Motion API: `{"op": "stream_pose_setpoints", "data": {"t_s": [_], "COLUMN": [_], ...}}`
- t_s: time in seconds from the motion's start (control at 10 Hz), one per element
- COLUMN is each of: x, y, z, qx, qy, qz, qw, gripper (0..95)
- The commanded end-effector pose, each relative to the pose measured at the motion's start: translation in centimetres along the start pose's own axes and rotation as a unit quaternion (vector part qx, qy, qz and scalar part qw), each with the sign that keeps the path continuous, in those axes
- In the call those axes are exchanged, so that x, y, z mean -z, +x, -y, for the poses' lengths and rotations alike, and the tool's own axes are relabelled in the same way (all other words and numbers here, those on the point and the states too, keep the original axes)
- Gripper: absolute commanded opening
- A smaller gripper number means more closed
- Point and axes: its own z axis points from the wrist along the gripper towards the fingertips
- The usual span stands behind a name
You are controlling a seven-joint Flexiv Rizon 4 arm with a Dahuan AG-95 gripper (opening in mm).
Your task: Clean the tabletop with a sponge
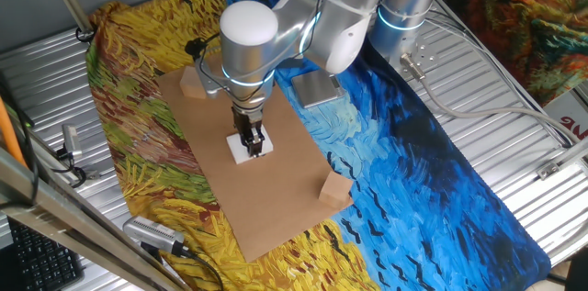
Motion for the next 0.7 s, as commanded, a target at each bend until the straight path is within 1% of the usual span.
{"op": "stream_pose_setpoints", "data": {"t_s": [0.1,0.7], "x": [0.00,0.07], "y": [0.05,0.12], "z": [-0.11,-0.74], "qx": [-0.001,-0.004], "qy": [0.000,0.000], "qz": [0.000,0.001], "qw": [1.0000,1.0000], "gripper": [57.0,57.0]}}
